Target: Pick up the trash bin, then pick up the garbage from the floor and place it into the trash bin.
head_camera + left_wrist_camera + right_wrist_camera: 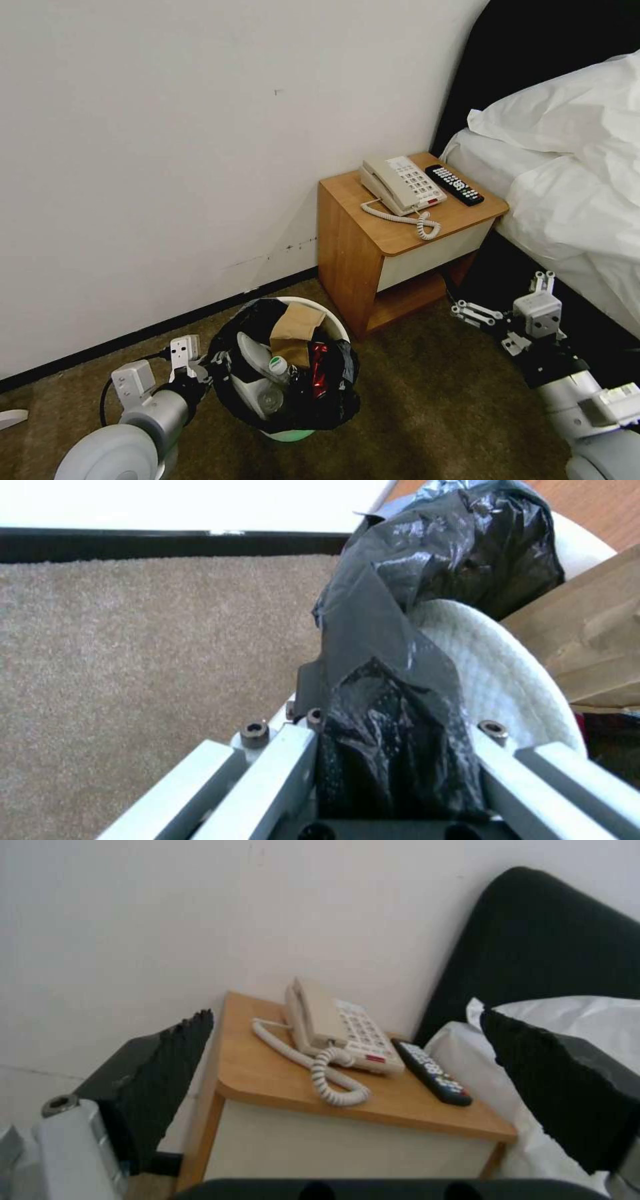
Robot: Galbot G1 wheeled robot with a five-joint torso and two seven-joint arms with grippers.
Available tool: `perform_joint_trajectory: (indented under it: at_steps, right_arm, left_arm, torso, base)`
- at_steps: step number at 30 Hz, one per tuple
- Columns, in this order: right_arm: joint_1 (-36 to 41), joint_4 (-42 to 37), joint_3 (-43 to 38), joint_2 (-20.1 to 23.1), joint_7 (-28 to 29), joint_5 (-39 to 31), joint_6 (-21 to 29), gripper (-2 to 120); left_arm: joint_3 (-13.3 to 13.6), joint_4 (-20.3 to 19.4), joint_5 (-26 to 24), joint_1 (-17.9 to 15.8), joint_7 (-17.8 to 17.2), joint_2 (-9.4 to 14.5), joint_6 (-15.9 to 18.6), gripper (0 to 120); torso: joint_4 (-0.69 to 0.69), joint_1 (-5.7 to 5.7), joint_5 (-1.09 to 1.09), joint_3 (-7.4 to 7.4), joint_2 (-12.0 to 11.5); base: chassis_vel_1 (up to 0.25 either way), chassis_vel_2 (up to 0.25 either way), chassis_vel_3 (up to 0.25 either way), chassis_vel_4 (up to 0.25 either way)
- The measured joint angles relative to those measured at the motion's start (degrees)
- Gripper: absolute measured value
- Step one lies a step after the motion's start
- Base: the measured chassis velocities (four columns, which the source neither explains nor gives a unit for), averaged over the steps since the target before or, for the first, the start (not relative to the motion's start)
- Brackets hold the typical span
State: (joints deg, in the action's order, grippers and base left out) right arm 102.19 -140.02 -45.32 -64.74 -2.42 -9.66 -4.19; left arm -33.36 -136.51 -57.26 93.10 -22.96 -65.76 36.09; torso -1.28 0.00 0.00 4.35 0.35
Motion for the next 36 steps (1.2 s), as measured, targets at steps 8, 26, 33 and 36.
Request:
perform_joint_trajectory:
  at_steps: [8, 26, 33, 36]
  right_arm:
    - [1.33, 0.11, 0.29, -5.65, -2.12, 3.81, -3.00, 100]
    - [2.82, -0.71, 0.05, -8.71, -4.19, 7.60, -5.29, 100]
    - [3.04, -0.68, 0.36, -9.48, -4.52, 7.90, -5.62, 100]
    - [3.26, -0.76, 0.25, -9.55, -4.64, 8.04, -5.72, 100]
  left_arm:
    - [-0.08, -0.17, 0.03, 0.14, -0.06, 0.14, 0.06, 4]
    - [-0.67, -1.11, 0.40, 1.33, -0.06, 0.43, 0.08, 4]
    - [-0.74, -1.28, 0.58, 1.34, -0.04, 0.44, 0.07, 4]
    - [-0.79, -1.35, 0.52, 1.45, -0.04, 0.70, 0.06, 4]
  torso:
    - [0.00, 0.00, 0.00, 0.00, 0.00]
    - [0.00, 0.00, 0.00, 0.00, 0.00]
    - [0.00, 0.00, 0.00, 0.00, 0.00]
    - [0.00, 0.00, 0.00, 0.00, 0.00]
  base:
    - [0.000, 0.000, 0.000, 0.000]
    - [0.000, 0.000, 0.000, 0.000]
    - [0.000, 0.000, 0.000, 0.000]
    - [0.000, 0.000, 0.000, 0.000]
